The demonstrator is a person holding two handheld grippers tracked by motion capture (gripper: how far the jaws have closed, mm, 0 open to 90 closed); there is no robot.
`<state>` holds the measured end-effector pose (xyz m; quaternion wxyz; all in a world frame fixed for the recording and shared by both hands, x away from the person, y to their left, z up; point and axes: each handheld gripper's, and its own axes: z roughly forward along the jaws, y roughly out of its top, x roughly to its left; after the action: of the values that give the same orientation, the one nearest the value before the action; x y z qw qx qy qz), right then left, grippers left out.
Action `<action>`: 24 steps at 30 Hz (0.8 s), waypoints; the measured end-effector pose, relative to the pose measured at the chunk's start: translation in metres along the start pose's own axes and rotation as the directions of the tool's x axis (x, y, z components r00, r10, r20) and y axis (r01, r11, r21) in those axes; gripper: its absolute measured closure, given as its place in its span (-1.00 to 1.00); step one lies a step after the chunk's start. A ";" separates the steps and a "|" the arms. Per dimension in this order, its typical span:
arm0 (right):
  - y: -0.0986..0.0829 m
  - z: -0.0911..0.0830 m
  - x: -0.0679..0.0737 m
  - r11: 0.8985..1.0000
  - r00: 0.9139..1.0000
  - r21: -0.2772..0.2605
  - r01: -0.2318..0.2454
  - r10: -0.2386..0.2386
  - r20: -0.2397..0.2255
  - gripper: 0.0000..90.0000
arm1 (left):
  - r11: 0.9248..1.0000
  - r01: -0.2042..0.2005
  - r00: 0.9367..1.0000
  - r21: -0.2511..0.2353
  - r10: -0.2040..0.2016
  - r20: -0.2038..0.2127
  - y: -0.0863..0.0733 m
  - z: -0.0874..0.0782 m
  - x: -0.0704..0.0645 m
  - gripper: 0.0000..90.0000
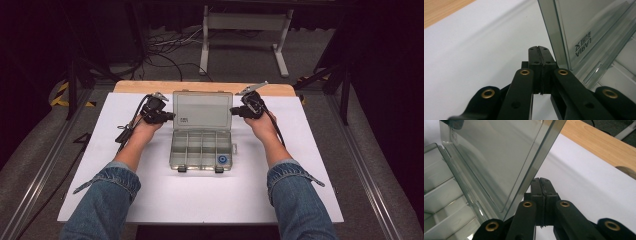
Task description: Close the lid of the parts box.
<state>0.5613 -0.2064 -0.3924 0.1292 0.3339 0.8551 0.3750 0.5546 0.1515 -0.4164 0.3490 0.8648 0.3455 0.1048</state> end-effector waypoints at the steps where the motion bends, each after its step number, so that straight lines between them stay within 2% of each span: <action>1: 0.000 -0.001 0.000 1.000 1.000 -0.001 0.002 -0.002 -0.001 1.00 | 1.000 -0.002 1.000 -0.002 0.002 -0.004 0.000 -0.001 -0.001 0.99; 6: 0.003 -0.008 0.004 1.000 1.000 -0.019 0.016 -0.016 -0.004 1.00 | 1.000 -0.002 1.000 -0.031 0.002 0.009 0.000 -0.007 0.000 0.99; 24: 0.008 -0.036 0.017 0.994 0.997 -0.085 0.069 -0.071 -0.020 1.00 | 0.996 -0.029 0.999 -0.086 0.032 0.034 0.001 -0.027 -0.008 0.99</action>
<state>0.5356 -0.2111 -0.3610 0.1462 0.2936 0.8512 0.4098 0.5376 0.1601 -0.3950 0.3899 0.8560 0.3213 0.1097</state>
